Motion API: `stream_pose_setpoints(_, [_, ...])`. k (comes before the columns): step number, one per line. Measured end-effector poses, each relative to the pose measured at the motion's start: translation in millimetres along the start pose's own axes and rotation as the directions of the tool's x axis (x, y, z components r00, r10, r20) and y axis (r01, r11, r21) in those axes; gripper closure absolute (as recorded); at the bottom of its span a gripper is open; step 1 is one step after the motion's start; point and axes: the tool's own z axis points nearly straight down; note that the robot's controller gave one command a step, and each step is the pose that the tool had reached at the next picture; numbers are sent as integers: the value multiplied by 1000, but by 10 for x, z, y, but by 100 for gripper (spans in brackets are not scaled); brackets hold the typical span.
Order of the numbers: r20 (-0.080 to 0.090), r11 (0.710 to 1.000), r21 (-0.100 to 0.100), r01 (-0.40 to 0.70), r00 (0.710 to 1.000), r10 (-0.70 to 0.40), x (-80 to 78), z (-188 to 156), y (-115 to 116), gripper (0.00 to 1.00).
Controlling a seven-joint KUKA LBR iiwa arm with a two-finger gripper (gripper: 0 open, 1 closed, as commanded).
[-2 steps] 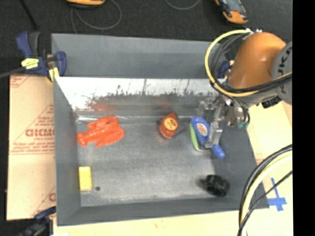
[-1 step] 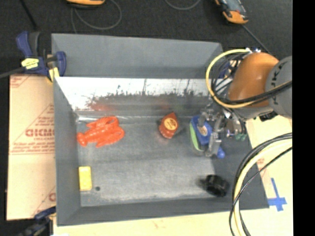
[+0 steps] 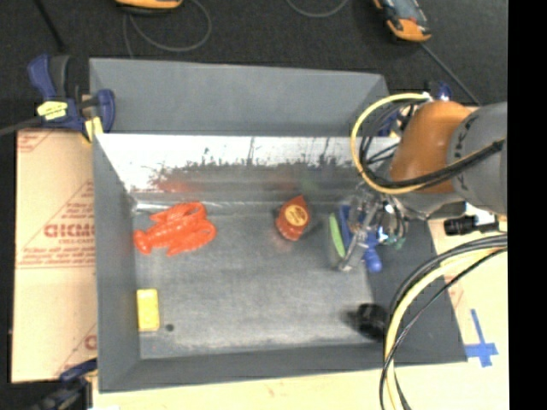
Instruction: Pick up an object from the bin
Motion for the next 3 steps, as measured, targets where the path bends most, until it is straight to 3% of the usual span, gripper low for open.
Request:
stream_pose_setpoints(1, [-8, 1000, 3, -6, 1000, 6, -80, -245, -111, 0])
stream_pose_setpoints(2, [8, 1000, 1, 0, 1000, 0, -34, -34, -23, 0])
stream_pose_setpoints(3, [-3, 972, 0, -235, 972, 235, -188, 0, 17, 100])
